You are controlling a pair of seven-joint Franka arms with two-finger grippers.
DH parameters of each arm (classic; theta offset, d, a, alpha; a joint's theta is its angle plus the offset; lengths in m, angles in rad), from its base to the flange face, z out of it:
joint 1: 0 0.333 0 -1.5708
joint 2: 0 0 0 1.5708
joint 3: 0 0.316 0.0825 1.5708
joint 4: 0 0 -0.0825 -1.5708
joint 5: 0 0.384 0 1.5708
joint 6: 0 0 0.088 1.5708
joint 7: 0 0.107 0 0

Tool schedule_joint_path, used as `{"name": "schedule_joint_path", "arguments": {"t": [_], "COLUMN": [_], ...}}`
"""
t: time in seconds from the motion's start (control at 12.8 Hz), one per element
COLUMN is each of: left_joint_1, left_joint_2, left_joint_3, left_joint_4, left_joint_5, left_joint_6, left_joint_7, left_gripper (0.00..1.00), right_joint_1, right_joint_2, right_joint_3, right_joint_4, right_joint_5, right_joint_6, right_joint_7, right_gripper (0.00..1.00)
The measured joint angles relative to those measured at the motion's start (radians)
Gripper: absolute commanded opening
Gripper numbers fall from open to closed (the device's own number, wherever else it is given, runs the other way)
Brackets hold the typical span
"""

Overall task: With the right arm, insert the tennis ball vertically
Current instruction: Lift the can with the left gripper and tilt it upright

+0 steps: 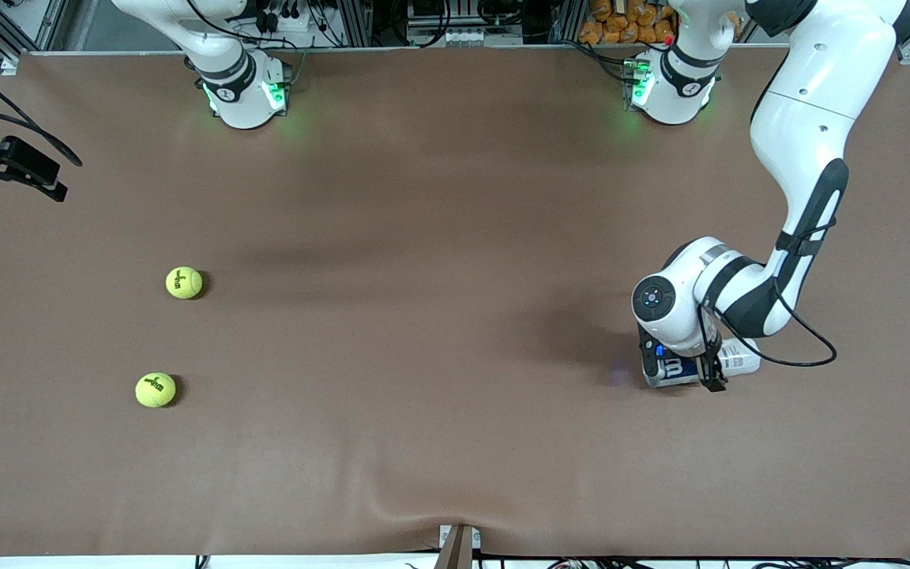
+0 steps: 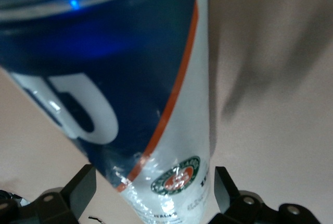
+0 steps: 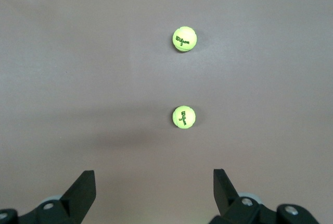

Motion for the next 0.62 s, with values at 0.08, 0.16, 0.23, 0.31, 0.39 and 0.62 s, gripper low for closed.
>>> {"name": "schedule_joint_path", "arguments": {"t": [0.08, 0.16, 0.23, 0.31, 0.39, 0.62], "left_joint_1": [0.000, 0.000, 0.000, 0.001, 0.002, 0.003], "left_joint_2": [0.003, 0.007, 0.011, 0.017, 0.021, 0.029], "left_joint_3": [0.000, 0.001, 0.001, 0.001, 0.002, 0.003], "left_joint_4": [0.001, 0.001, 0.002, 0.002, 0.002, 0.003], "left_joint_5": [0.001, 0.003, 0.011, 0.024, 0.033, 0.035], "left_joint_6": [0.000, 0.000, 0.000, 0.000, 0.000, 0.004], "left_joint_7": [-0.001, -0.005, -0.011, -0.018, -0.021, -0.022], "left_gripper": [1.00, 1.00, 1.00, 1.00, 1.00, 1.00], "right_joint_1": [0.000, 0.000, 0.000, 0.000, -0.001, -0.001], "right_joint_2": [-0.001, -0.001, -0.002, -0.002, -0.002, -0.002], "right_joint_3": [0.000, 0.000, 0.000, -0.001, -0.002, -0.003], "right_joint_4": [0.001, 0.002, 0.002, 0.003, 0.003, 0.003], "right_joint_5": [0.000, 0.000, 0.000, 0.000, 0.000, 0.000], "right_joint_6": [0.000, 0.000, 0.000, 0.000, 0.000, 0.000], "right_joint_7": [0.000, 0.000, 0.000, 0.000, 0.000, 0.000], "right_gripper": [1.00, 1.00, 1.00, 1.00, 1.00, 1.00]}}
